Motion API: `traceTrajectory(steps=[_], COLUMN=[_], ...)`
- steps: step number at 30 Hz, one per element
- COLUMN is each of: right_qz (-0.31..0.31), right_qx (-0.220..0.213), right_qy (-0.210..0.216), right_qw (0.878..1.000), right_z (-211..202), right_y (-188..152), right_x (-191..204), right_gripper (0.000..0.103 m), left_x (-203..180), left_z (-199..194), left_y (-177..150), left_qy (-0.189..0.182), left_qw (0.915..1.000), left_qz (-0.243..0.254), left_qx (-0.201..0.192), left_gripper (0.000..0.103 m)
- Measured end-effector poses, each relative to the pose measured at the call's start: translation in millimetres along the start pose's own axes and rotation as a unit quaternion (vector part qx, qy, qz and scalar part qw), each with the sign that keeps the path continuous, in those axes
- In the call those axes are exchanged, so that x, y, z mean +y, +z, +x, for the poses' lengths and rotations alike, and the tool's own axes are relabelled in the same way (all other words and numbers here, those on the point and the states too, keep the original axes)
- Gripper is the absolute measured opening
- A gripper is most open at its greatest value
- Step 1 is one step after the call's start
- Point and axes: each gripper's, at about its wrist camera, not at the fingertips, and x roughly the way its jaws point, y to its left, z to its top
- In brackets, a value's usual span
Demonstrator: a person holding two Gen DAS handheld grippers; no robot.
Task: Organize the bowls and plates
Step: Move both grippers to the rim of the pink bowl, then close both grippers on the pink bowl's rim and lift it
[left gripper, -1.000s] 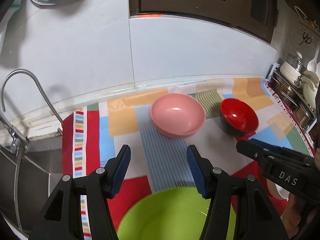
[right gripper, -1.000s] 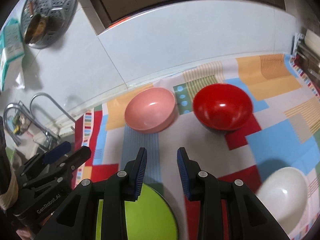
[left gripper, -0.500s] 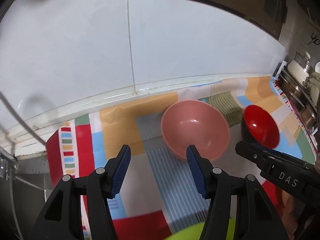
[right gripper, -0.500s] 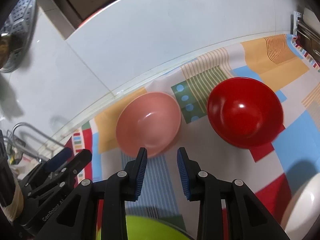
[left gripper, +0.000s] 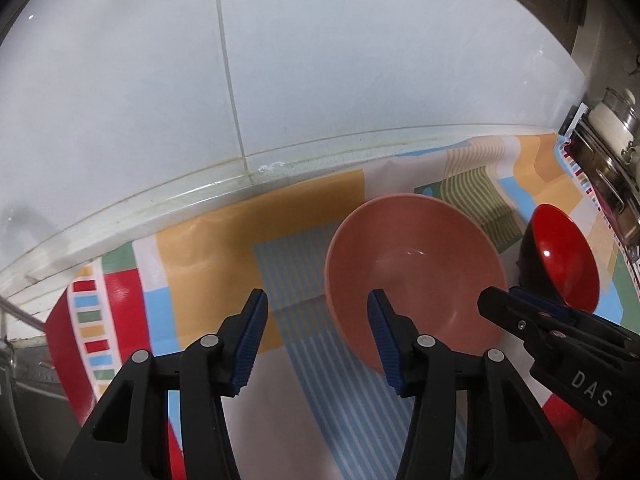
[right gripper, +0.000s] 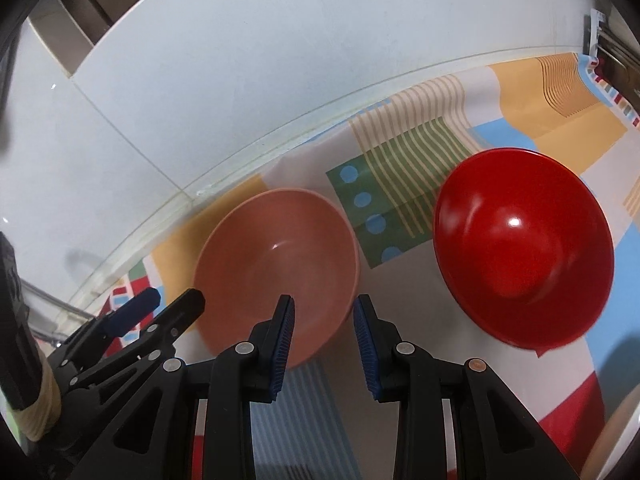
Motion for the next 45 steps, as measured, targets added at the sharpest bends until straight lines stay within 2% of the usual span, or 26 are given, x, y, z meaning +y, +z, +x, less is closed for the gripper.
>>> traceTrajectory(steps=[6, 10, 14, 17, 19, 30, 45], right_qz=[-0.004, -0.006, -0.007, -0.003, 0.001, -0.010, -0.055], right_qx=[0.000, 0.004, 0.006, 0.012, 0.014, 0.017, 0.001], right_qy=[-0.014, -0.018, -0.024, -0.029, -0.028, -0.019, 0.002], right_qw=[1.000, 1.000, 1.000, 0.999, 1.000, 1.000, 0.998], right_z=[12, 18, 23, 27, 29, 23, -55], right_y=[2, 3, 5, 7, 8, 6, -13], right_x=[1, 1, -1, -3, -5, 1, 3], right_gripper=[0.032, 0.031, 0.024, 0.016, 0.014, 0.014, 0.014], left_x=[0, 0, -1, -1, -1, -2, -23], left_z=[16, 28, 37, 40, 42, 21, -69], left_y=[5, 6, 5, 3, 3, -7, -35], left_qy=[-0.009, -0.019, -0.029, -0.034, -0.044, -0.032, -0.023], left_qw=[0.9999, 0.9995, 0.9989, 0.9986, 0.9982, 0.9990, 0.9991], left_qz=[-0.006, -0.010, -0.008, -0.008, -0.012, -0.019, -0.029], left_qx=[0.011, 0.025, 0.036, 0.039, 0.040, 0.027, -0.020], left_gripper=[0.044, 0.036, 0.023, 0.019, 0.015, 0.015, 0.016])
